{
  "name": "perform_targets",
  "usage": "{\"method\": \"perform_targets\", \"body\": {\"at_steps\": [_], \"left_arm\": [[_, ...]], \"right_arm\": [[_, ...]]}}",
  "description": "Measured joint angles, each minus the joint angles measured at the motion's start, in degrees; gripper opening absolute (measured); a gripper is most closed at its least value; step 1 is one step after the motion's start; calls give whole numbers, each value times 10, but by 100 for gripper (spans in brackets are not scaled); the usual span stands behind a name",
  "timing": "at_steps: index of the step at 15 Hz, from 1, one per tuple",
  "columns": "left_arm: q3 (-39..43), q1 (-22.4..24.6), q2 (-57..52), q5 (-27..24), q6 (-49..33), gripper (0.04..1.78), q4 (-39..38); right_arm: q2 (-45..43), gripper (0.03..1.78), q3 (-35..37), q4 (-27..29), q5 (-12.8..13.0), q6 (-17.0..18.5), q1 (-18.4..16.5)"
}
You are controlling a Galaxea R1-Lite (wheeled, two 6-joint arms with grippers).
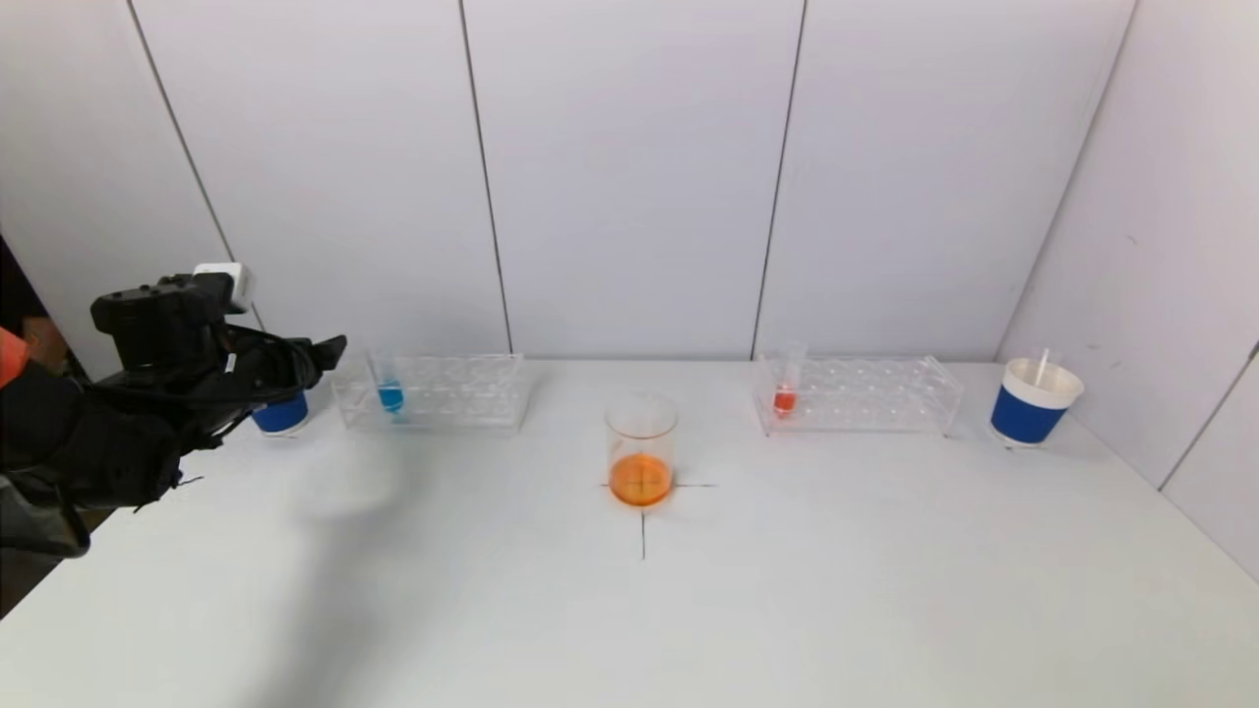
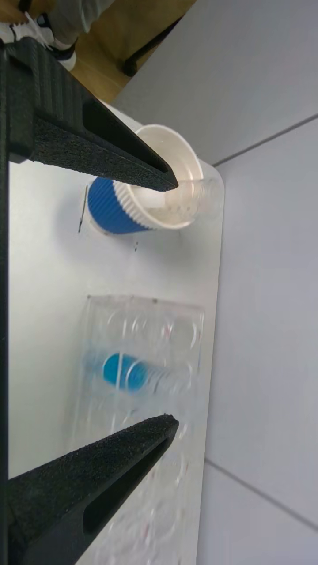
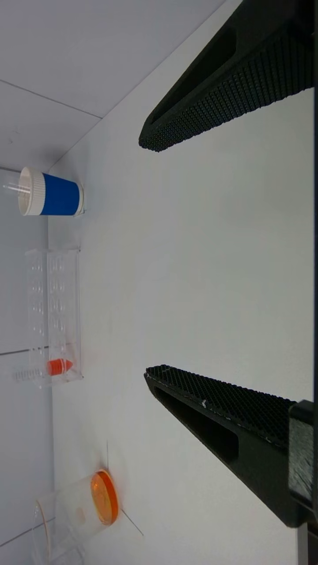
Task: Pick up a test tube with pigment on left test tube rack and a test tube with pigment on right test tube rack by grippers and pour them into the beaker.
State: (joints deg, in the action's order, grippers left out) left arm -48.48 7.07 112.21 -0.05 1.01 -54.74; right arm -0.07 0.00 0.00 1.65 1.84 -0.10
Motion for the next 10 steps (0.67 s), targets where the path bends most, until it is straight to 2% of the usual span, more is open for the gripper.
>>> {"method": "perform_targets", "body": {"at_steps": [5, 10], "left_arm": [[149, -64, -137, 6, -13, 176, -11], [262, -74, -291, 9, -10, 176, -2]], "right_arm": [[0, 176, 0, 0, 0, 0, 0], [0, 176, 0, 0, 0, 0, 0]]}}
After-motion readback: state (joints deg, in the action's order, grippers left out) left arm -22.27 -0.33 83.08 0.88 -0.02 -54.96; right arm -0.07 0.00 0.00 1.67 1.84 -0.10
